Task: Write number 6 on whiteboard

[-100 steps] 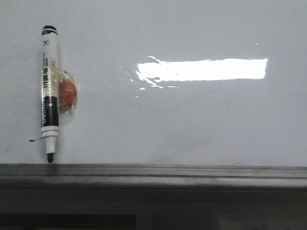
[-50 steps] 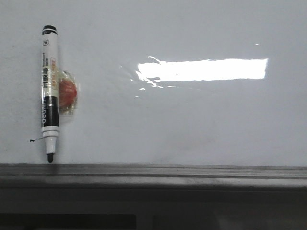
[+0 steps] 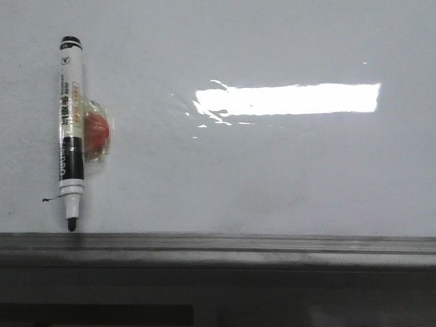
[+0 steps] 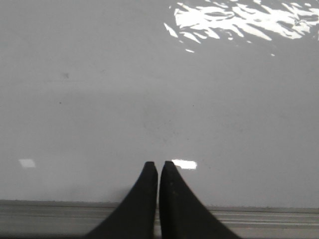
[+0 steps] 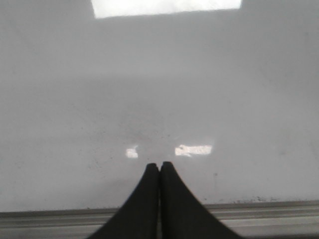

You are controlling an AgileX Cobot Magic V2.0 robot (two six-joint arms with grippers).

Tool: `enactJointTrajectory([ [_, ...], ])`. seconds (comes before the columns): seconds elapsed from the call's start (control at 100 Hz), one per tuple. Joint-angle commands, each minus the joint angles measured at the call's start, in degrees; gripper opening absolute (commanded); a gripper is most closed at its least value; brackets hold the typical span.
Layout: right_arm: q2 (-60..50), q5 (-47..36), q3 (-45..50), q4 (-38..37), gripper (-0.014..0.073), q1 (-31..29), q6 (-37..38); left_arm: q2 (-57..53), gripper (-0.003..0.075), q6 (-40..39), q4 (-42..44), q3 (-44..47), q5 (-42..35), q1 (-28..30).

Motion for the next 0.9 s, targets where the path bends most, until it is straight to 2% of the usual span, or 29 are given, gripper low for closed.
enactJointTrajectory([
  [0.0, -1.1, -2.0, 2.0, -1.0, -0.0053, 0.2, -0.5, -1.7, -0.0019, -0.5, 1.5, 2.6, -3.0, 0.2],
  [0.1, -1.1, -2.0, 2.0, -1.0, -0.0053, 0.2, -0.5, -1.7, -0.0019, -0.5, 4.5, 2.6, -3.5, 0.2],
  [0.28, -1.1, -2.4, 2.0, -1.0, -0.0053, 0.2, -0.5, -1.7, -0.0019, -0.5, 4.8, 2.6, -4.3, 0.2],
  [0.66, -1.1, -9.7, 2.0, -0.8, -0.0053, 0.2, -0.5, -1.7, -0.0019, -0.5, 5.1, 2.6, -4.8, 0.2],
  [0.81, -1.1, -10.0, 2.0, -0.8, -0.0053, 0.2, -0.5, -1.7, -0.0019, -0.5, 11.4, 2.6, -4.8, 0.2],
  [0.89, -1.1, -11.1, 2.0, 0.4, -0.0053, 0.2, -0.5, -1.7, -0.0019, -0.5, 12.0, 2.6, -6.4, 0.2],
])
